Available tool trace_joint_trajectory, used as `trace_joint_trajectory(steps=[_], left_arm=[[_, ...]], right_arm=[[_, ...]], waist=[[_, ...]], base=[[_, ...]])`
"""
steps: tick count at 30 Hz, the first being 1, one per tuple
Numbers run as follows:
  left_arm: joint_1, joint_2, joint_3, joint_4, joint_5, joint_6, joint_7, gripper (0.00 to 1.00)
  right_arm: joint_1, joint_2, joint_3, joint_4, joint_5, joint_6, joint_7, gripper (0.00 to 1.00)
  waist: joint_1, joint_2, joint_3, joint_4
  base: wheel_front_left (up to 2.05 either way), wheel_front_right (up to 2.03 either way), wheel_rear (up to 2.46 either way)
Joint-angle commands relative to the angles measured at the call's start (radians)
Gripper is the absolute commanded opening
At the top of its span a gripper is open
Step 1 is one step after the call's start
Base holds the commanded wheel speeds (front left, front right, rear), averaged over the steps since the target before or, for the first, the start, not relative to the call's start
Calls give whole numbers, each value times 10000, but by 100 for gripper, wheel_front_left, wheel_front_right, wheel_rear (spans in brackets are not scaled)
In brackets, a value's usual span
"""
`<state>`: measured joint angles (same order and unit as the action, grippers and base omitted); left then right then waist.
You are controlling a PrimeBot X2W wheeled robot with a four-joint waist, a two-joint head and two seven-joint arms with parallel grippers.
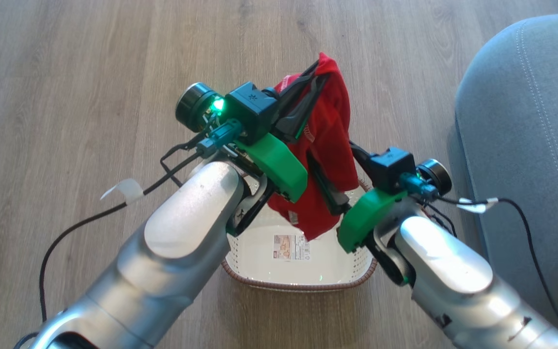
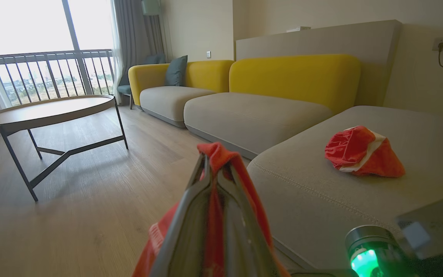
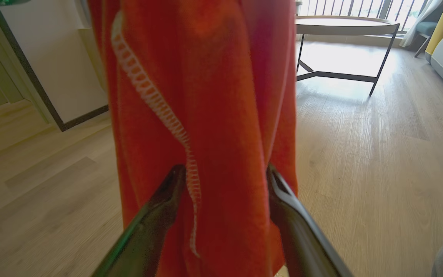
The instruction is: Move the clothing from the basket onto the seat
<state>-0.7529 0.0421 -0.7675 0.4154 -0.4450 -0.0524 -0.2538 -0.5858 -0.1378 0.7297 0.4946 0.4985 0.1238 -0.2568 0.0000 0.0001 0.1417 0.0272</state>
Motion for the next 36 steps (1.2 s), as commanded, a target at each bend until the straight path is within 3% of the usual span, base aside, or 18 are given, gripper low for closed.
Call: trace_joint_trajectory(steps=[1, 2, 3, 4, 12, 13, 14, 15, 25, 36], left_arm=[[-379, 83, 271, -410, -100, 6, -77, 0], [-370, 83, 234, -426, -118, 11, -77, 0], [-359, 83, 205, -447, -137, 18, -78, 0], [-346, 83, 171, -454, -154, 19, -78, 0], [-299, 82, 170, -426, -95, 62, -79, 0], [-277, 82, 184, -406, -76, 58, -79, 31], [-249, 82, 189, -362, -79, 34, -79, 89], [-229, 82, 213, -333, -79, 12, -79, 100], [54, 189, 181, 309, -65, -507, -79, 100], [384, 490, -109, 660, -117, -747, -79, 100]], right_arm=[[-414, 173, 129, -128, 175, 69, -49, 100], [-494, 195, 186, -36, 266, 69, -49, 64], [-570, 215, 221, 18, 334, 69, -49, 16], [-627, 228, 245, 44, 391, 69, -49, 0], [-554, 161, -19, -285, 456, 69, -49, 0], [-503, 140, -148, -388, 414, 69, -49, 0], [-441, 120, -291, -499, 373, 69, -49, 0], [-367, 103, -459, -614, 341, 69, -49, 0], [914, -220, -2577, -1846, -75, 69, -49, 0], [1716, -123, -4014, -2966, -485, 69, -49, 0]], waist=[[0, -1, -3, 18], [0, -1, -4, 28], [0, -1, -1, 37], [0, -1, 4, 47], [0, -1, 113, -2], [0, -1, 131, -27], [0, -1, 147, -58], [0, -1, 162, -97], [0, -1, 240, -710], [0, -1, 432, -2376]], base=[[0, 0, 0], [0, 0, 0], [0, 0, 0], [0, 0, 0], [0, 0, 0], [0, 0, 0], [0, 0, 0], [0, 0, 0], [0, 0, 0], [0, 0, 0]])
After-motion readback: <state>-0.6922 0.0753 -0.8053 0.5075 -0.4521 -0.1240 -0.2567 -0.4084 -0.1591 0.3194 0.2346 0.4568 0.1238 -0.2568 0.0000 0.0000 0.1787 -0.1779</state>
